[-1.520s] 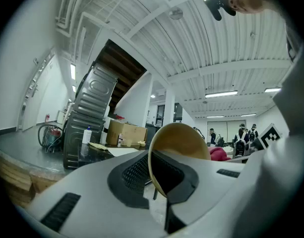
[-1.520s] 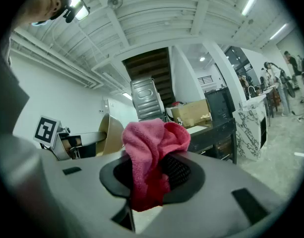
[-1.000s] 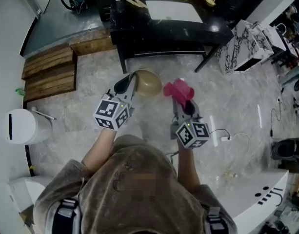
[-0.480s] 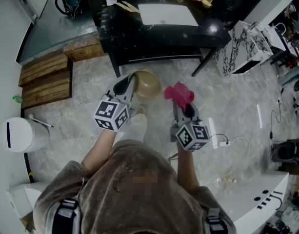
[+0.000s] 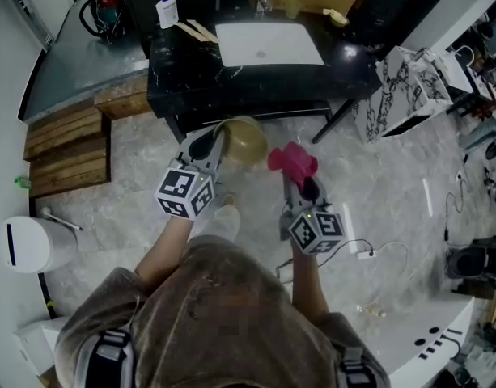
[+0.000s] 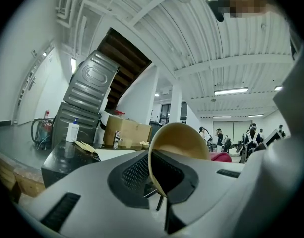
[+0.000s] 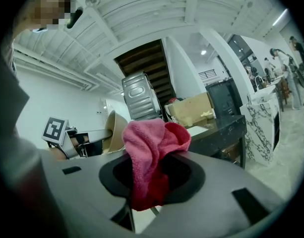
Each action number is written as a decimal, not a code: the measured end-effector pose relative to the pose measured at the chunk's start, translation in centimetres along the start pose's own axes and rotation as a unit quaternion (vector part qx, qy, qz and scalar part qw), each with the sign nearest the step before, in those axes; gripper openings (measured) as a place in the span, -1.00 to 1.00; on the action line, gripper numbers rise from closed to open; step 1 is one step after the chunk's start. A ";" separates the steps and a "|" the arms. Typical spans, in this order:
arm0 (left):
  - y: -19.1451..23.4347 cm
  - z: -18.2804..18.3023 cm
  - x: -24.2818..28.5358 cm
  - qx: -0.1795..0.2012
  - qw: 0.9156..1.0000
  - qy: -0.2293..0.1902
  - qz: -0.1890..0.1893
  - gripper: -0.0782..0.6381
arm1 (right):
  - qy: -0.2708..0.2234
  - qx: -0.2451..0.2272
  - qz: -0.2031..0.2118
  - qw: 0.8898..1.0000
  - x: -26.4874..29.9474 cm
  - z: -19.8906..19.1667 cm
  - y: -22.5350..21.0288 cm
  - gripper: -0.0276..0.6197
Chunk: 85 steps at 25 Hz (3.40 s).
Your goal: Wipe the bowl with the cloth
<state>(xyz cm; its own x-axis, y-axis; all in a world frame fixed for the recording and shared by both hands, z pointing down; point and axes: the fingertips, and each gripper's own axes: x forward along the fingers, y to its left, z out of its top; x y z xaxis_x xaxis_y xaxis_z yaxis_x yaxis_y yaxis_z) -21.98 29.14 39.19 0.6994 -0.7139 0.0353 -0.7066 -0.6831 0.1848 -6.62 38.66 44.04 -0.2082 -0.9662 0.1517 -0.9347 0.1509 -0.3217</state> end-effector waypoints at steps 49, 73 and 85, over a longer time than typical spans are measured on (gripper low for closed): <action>16.8 2.7 43.9 0.002 0.997 0.047 0.066 -0.73 | 0.030 -0.007 0.076 0.997 40.7 16.1 -26.1 -0.57; 18.2 -0.8 52.9 0.066 0.987 0.149 0.002 -0.73 | 0.066 -0.094 0.212 0.970 53.2 21.2 -27.4 -0.57; 17.6 -1.8 54.4 0.058 0.976 0.197 -0.065 -0.73 | 0.094 -0.174 0.310 0.930 56.7 20.5 -22.6 -0.57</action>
<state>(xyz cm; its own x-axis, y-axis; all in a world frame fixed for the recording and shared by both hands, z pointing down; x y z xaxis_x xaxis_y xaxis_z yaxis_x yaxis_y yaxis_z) 3.84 -21.45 46.11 0.7549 -0.5206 0.3988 -0.6003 -0.7934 0.1005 8.59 -23.79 40.74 -0.7541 -0.6225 0.2094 -0.6482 0.7567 -0.0852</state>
